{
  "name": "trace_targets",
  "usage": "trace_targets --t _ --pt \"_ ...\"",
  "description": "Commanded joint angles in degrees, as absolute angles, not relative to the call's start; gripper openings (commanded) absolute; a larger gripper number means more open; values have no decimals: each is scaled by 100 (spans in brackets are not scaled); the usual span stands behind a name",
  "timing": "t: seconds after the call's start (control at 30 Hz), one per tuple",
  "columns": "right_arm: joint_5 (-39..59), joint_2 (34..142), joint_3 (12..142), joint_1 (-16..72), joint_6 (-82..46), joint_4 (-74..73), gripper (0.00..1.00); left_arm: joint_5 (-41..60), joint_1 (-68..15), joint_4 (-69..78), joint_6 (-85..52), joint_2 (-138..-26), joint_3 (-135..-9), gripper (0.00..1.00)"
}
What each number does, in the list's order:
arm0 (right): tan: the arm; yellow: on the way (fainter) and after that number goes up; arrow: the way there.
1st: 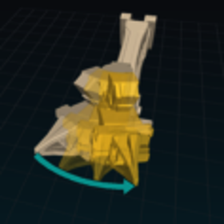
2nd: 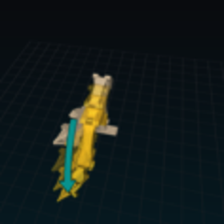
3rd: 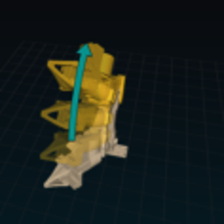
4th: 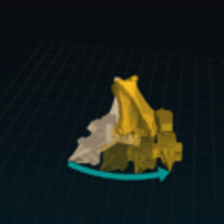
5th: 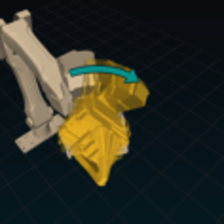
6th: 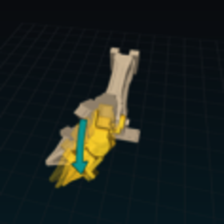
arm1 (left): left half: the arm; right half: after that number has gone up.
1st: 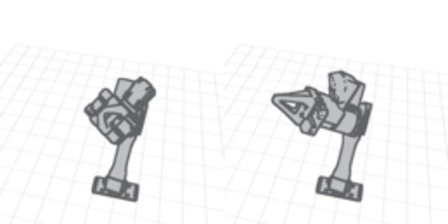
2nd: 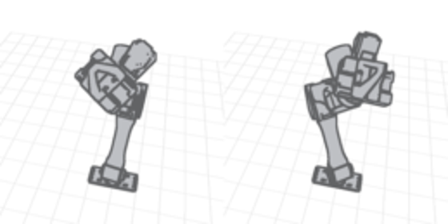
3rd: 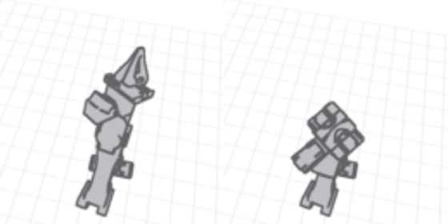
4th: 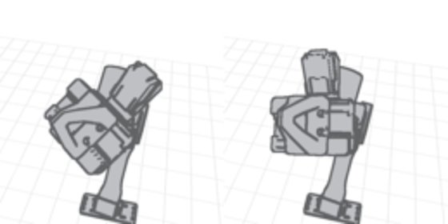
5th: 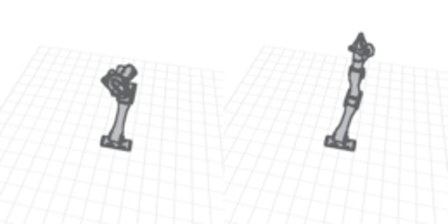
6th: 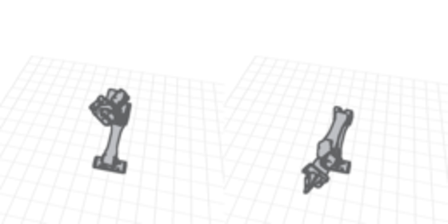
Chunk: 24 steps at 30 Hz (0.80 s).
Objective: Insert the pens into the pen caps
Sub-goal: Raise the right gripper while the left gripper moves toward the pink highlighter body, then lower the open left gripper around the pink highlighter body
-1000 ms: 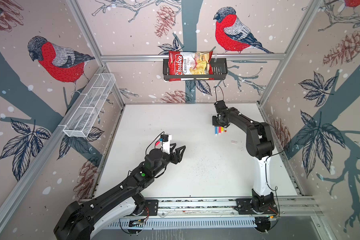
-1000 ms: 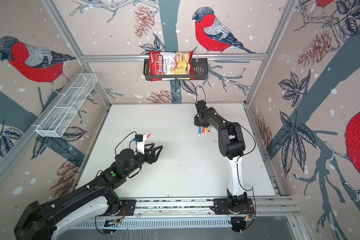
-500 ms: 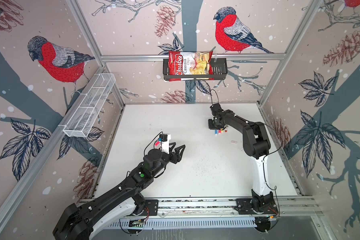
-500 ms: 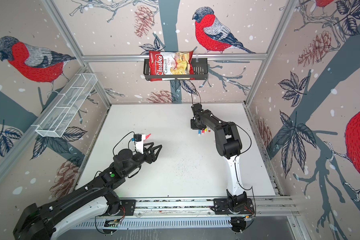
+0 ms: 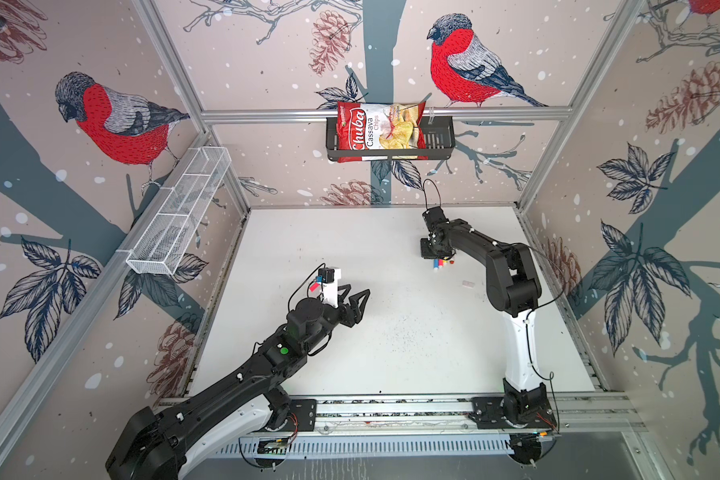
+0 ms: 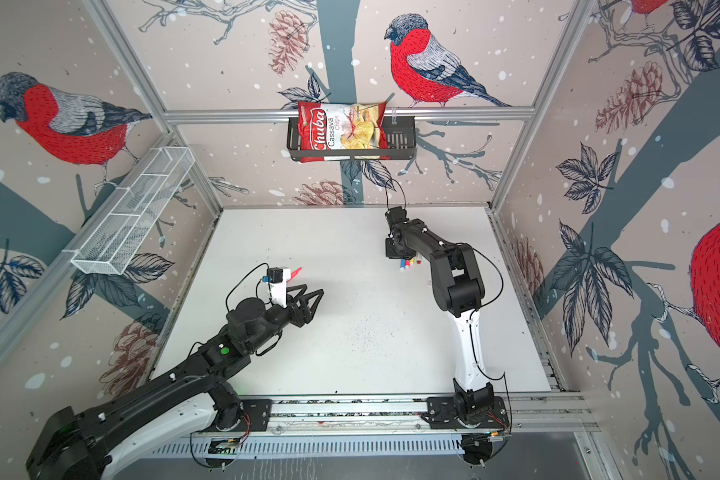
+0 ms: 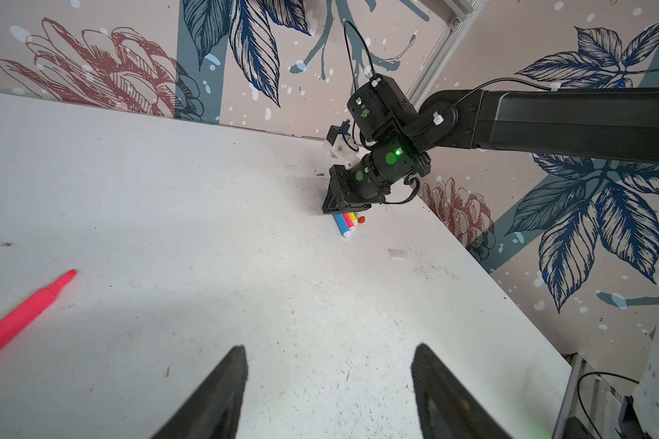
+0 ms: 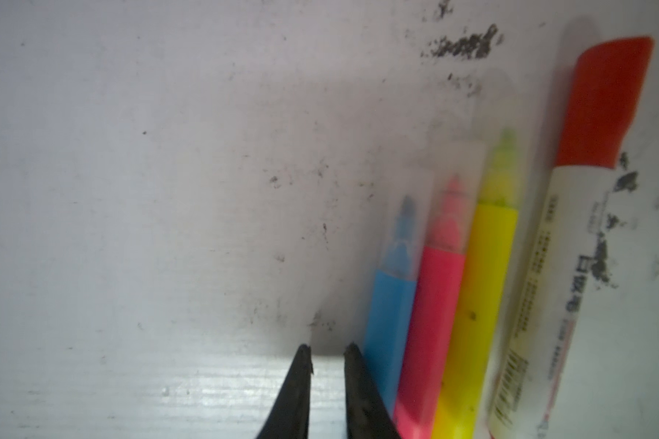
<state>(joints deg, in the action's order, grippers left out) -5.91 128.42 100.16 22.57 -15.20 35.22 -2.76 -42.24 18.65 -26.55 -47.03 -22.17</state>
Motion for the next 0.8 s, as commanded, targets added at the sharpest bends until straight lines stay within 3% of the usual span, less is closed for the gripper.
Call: trace_targets --t 0.0,0.27,0.4,0.47,0.57,0.77 --pt "-702 12718 10020 2274 -1580 3621 20 -303 -4228 1907 -2549 -4704 -2266 69" --pt "-451 12321 9927 2403 -1482 3525 21 -437 -4219 1779 -2445 -4698 -2342 69" --pt "117 11618 9600 2515 -1353 3131 33 -722 -4073 1355 -2371 -4974 -2641 69" --pt "379 11194 9329 2541 -1316 2870 43 -953 -3824 900 -2373 -5285 -2928 69" --pt "718 10599 8909 2551 -1270 2566 48 -1531 -3398 396 -2425 -5695 -3275 70" --pt "1098 9595 7916 2545 -1270 2098 52 -766 -2001 567 -2495 -6607 -3446 70"
